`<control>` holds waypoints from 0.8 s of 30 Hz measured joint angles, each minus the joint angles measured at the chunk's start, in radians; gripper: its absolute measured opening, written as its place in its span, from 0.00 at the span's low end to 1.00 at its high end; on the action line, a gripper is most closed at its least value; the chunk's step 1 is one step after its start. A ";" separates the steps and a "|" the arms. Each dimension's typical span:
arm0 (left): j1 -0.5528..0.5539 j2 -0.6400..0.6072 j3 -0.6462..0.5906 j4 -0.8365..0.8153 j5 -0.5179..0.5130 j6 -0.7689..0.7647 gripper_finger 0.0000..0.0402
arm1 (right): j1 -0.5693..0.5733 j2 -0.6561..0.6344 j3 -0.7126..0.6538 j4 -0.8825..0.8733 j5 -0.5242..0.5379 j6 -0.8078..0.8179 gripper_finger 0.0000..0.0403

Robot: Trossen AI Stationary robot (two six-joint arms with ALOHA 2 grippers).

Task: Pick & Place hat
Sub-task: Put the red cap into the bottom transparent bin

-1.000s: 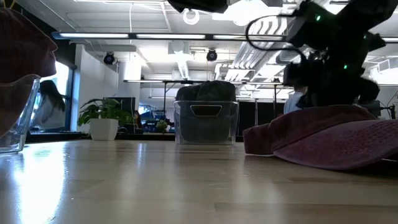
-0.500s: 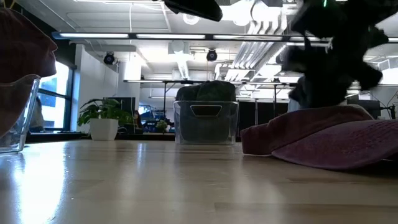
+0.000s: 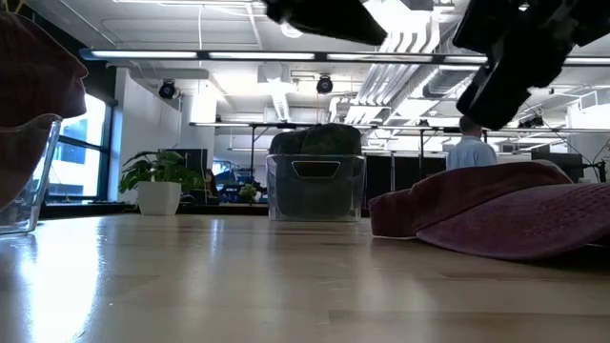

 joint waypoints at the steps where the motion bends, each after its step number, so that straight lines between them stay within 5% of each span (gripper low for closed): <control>1: 0.008 0.018 0.001 0.035 -0.001 -0.001 0.15 | 0.001 0.012 0.000 -0.008 0.015 0.011 0.13; 8: 0.090 0.092 0.005 0.057 0.045 -0.077 0.15 | 0.035 0.196 0.000 0.059 0.167 0.008 0.41; 13: 0.111 0.098 0.002 0.032 0.109 -0.111 0.15 | 0.044 0.364 0.000 0.191 0.213 -0.041 0.47; 18: 0.108 0.096 0.003 0.027 0.133 -0.099 0.15 | 0.044 0.468 0.000 0.300 0.236 -0.126 0.38; 24: 0.109 0.096 0.003 0.028 0.161 -0.100 0.15 | 0.061 0.488 0.000 0.378 0.248 -0.204 0.05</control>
